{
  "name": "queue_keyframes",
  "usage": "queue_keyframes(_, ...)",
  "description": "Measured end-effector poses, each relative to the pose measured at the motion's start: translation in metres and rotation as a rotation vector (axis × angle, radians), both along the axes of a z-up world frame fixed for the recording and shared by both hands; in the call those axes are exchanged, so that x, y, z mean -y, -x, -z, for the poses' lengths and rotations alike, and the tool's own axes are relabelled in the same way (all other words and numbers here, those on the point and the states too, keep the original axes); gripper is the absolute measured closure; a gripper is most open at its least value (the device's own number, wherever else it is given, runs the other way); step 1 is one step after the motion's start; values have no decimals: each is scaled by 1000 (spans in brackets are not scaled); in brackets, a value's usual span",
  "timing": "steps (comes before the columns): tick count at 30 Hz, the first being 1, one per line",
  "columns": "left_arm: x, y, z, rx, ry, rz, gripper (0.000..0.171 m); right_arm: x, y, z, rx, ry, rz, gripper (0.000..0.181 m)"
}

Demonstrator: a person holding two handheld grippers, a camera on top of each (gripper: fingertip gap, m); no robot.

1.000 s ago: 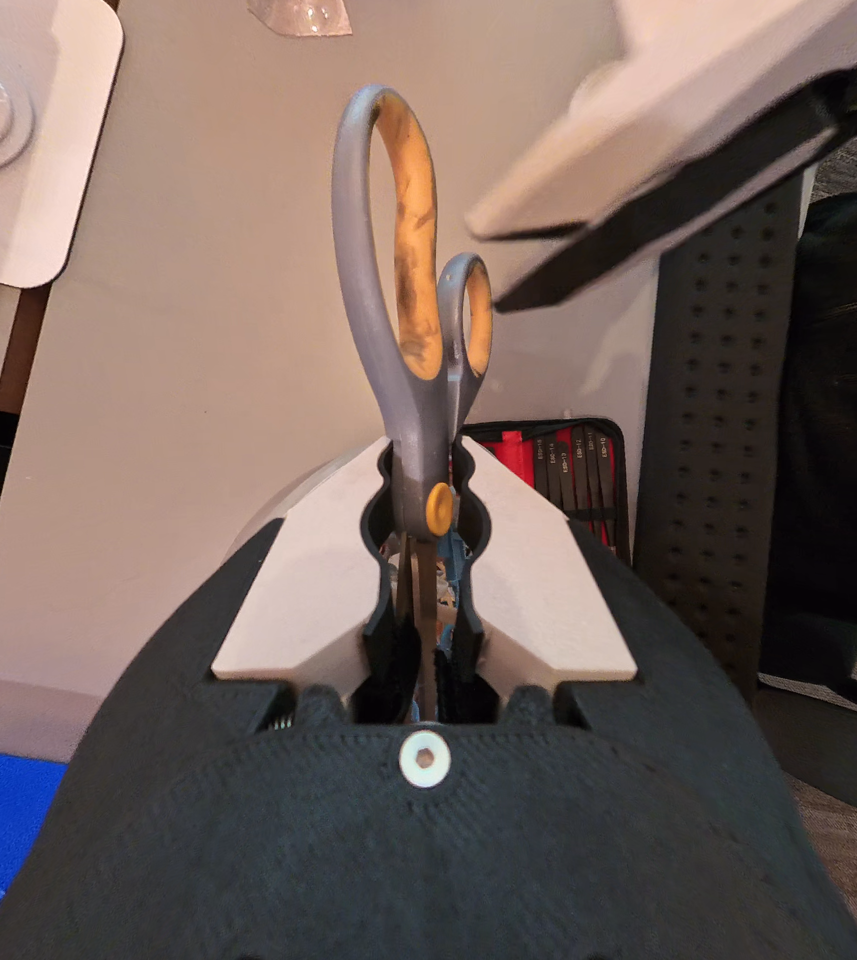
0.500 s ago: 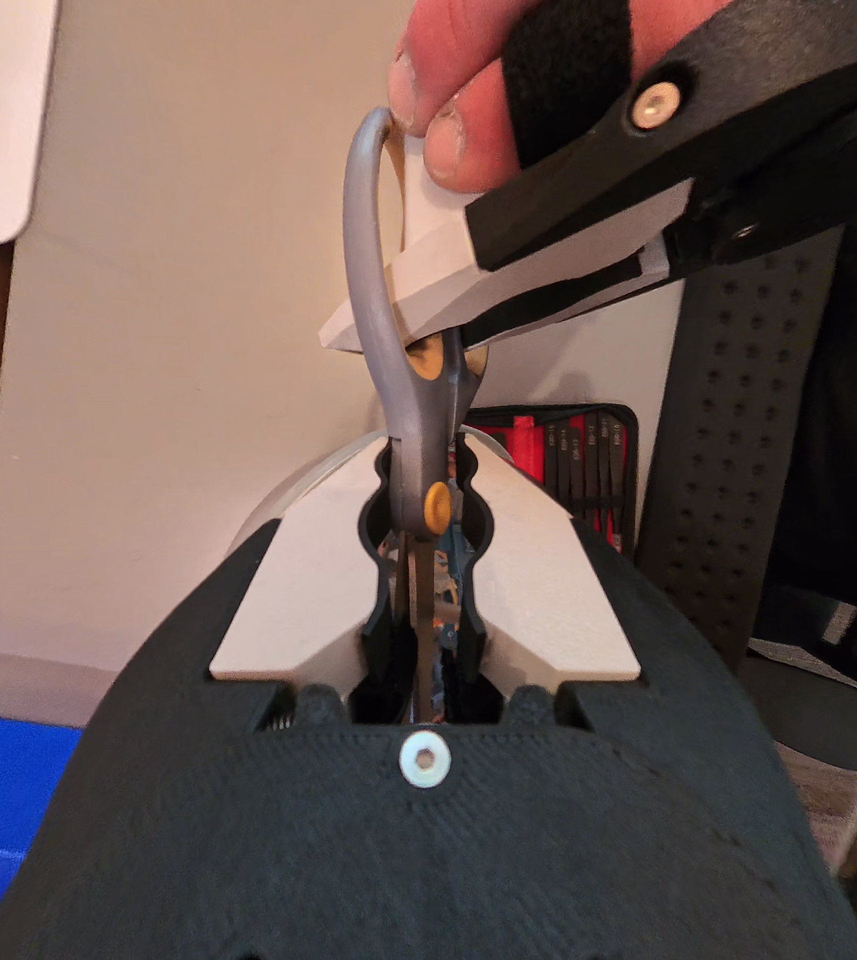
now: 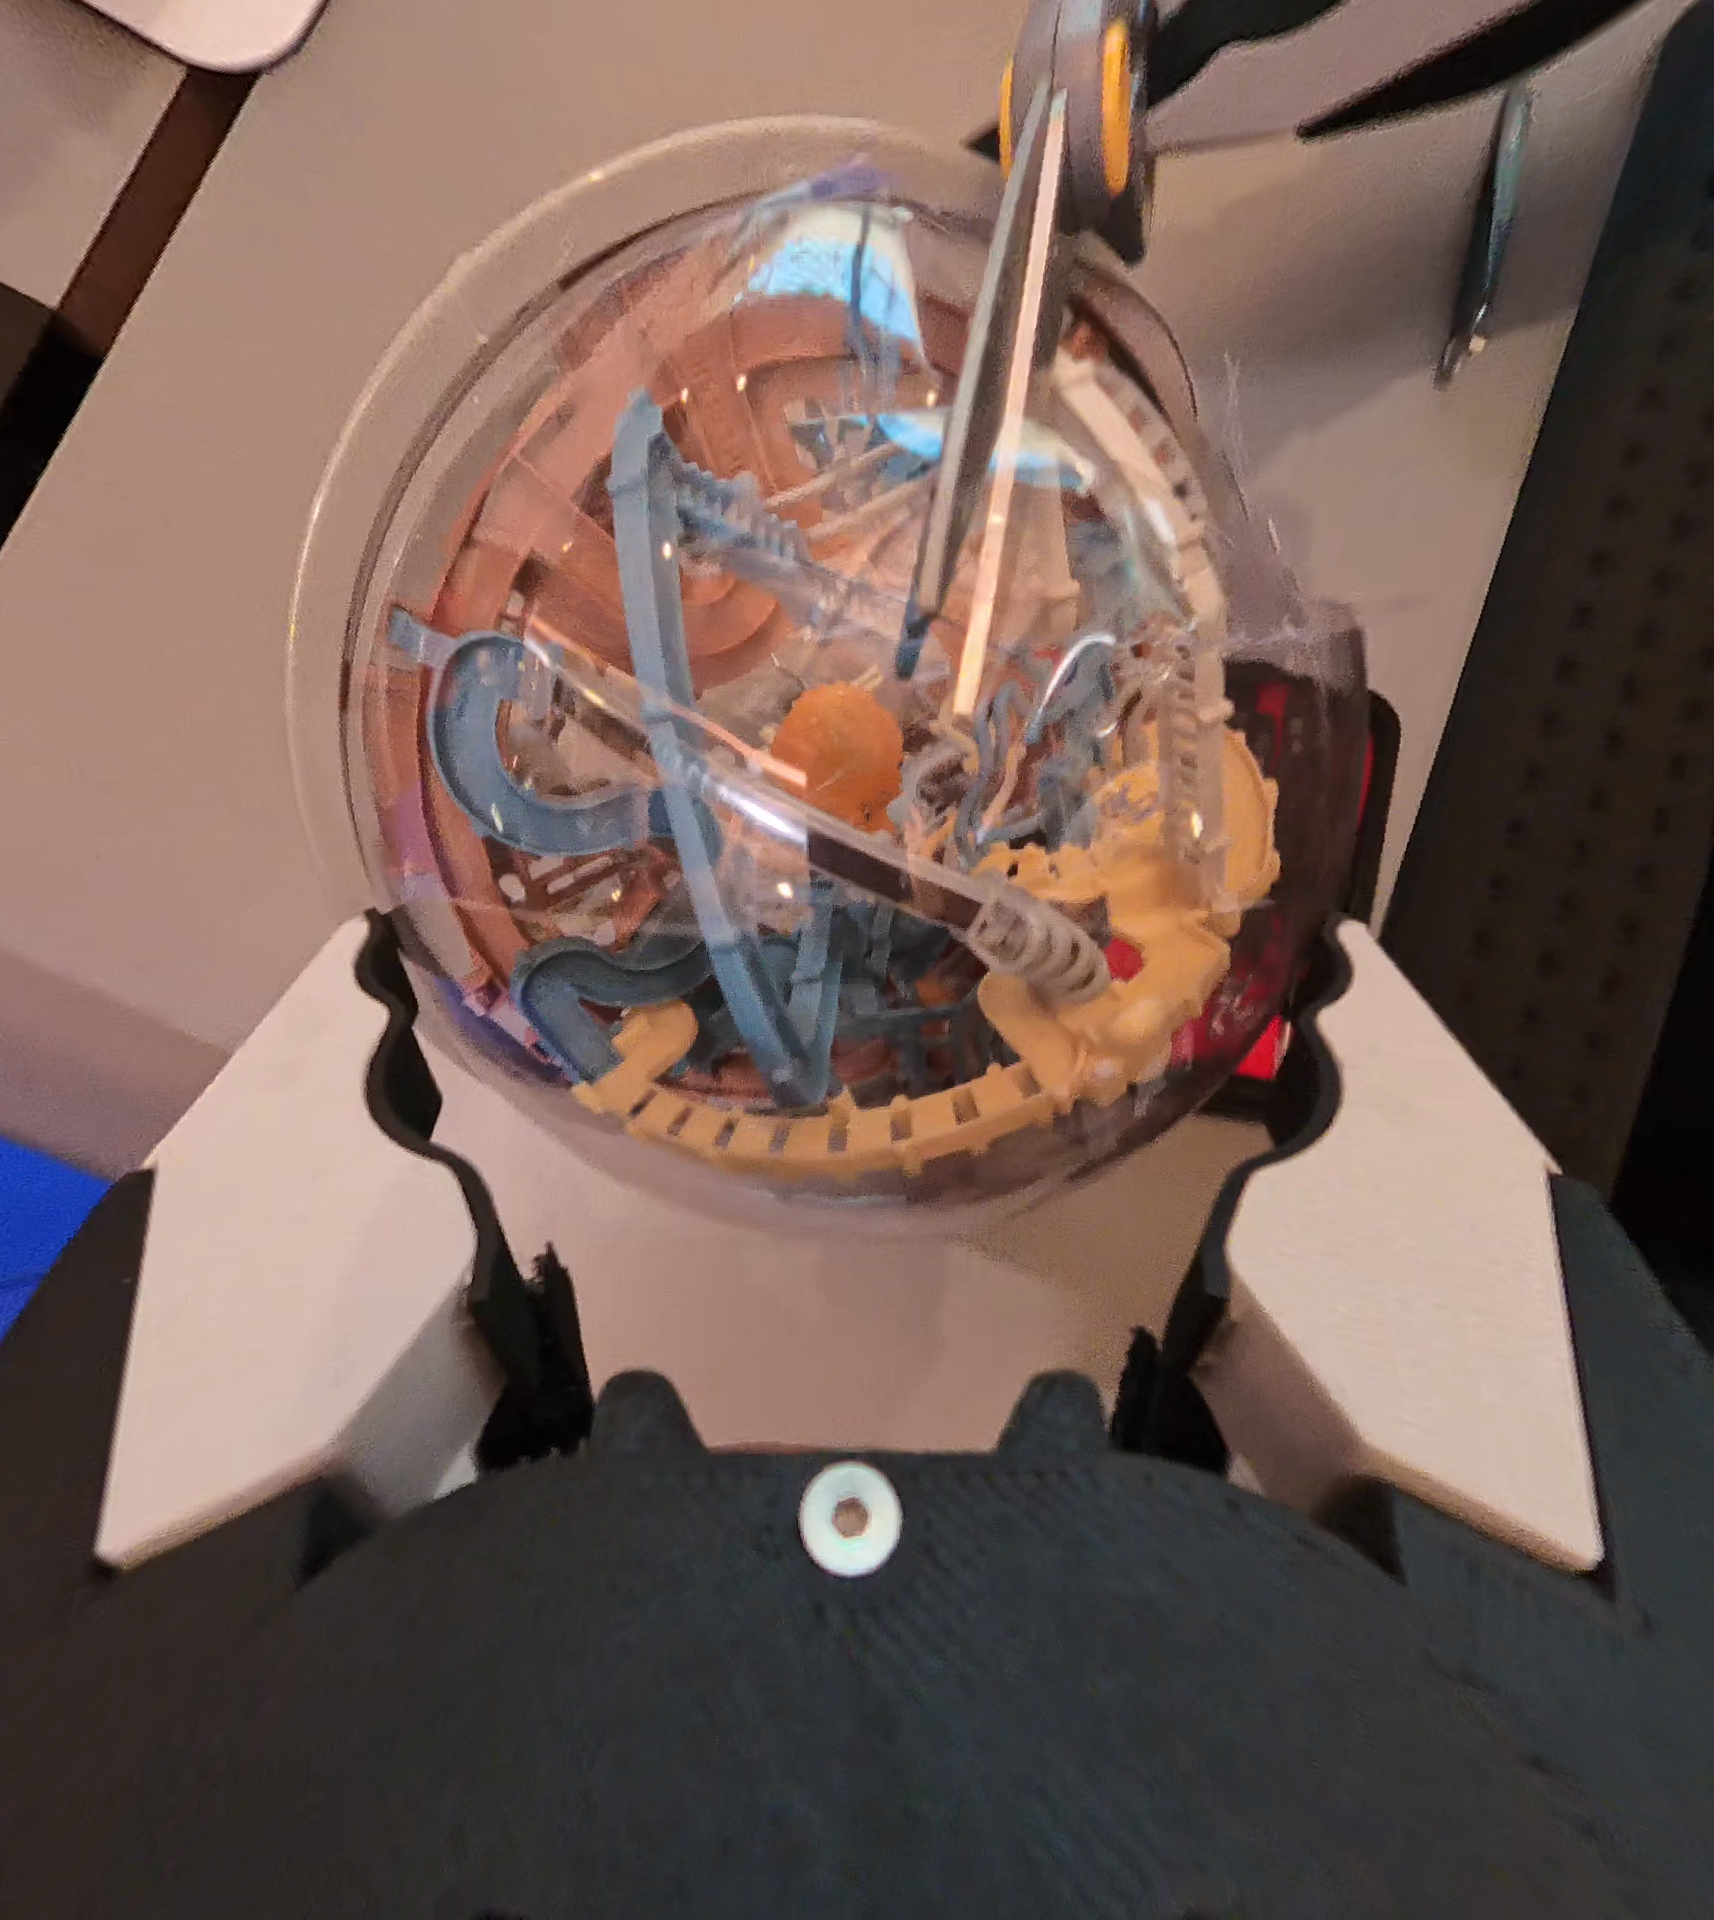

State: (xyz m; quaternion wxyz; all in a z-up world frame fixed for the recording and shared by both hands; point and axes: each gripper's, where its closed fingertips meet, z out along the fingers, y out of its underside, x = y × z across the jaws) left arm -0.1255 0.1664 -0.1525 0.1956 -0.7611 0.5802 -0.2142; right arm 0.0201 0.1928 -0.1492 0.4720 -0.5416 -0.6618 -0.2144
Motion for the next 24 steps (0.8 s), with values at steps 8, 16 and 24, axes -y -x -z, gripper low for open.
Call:
queue_keyframes(8,-14,-15,9,-60,-39,13,13,-6,-11,-2,-4,-2,82,145)
queue_keyframes(16,-11,-31,9,-120,-80,-13,13,-19,-24,-7,22,-37,150,131)
queue_keyframes(24,-10,-51,7,-162,-156,-74,13,-26,-38,-7,108,-95,140,138)
